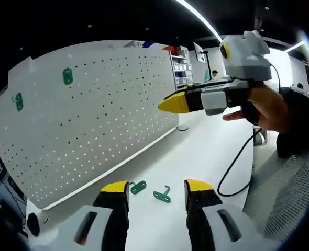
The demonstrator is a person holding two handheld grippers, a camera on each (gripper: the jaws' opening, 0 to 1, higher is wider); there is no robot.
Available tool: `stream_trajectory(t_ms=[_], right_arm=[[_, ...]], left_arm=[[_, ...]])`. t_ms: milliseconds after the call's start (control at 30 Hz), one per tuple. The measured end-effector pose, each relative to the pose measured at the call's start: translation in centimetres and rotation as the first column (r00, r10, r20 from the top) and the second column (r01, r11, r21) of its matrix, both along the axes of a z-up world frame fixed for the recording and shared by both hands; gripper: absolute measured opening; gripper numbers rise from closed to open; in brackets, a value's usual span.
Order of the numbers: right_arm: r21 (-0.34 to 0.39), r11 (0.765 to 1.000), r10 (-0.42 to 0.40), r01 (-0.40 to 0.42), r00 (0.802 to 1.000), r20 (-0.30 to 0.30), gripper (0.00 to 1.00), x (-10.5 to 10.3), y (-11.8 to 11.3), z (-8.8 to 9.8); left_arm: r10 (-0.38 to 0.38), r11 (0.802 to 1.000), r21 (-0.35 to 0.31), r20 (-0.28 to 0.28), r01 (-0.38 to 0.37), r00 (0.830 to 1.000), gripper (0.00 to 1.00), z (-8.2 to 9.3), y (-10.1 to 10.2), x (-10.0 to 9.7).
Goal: Insert the hook assembly into the mounting plate slot until the hook locks in place.
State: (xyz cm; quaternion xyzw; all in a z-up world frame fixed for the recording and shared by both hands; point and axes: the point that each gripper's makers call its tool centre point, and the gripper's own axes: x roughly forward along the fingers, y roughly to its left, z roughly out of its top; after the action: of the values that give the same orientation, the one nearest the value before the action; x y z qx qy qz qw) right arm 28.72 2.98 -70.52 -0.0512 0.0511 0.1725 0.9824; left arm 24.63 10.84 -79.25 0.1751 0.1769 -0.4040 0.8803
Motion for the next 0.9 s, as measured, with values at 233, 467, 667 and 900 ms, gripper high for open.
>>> stream_trajectory(t_ms=[233,467,667,900], right_arm=[[0.013,1.000,0.007,-0.007,1.000,0.001,0.20,0.0,0.1,0.1],[0.015,1.000,0.010,-0.010,1.000,-0.002,0.20,0.2,0.3,-0.1],[0.017,1.000,0.015,-0.015,1.000,-0.004,0.20,0.3,0.4,-0.2],[0.013,1.000,0.021,-0.021,1.000,-0.010,0.20,0.5,0.6,-0.3]], left_arm=[[0.012,0.997,0.081,-0.078,-0.006,0.997,0.39,-5.0,-1.2,1.0],[0.032,0.989,0.145,-0.119,-0.015,0.992,0.35,-7.7,-2.3,2.5],[0.014,0.980,0.196,-0.111,0.008,0.994,0.32,-9.0,-3.2,3.1],[0.032,0.976,0.218,-0.115,-0.006,0.993,0.27,-10.0,-2.2,4.0]])
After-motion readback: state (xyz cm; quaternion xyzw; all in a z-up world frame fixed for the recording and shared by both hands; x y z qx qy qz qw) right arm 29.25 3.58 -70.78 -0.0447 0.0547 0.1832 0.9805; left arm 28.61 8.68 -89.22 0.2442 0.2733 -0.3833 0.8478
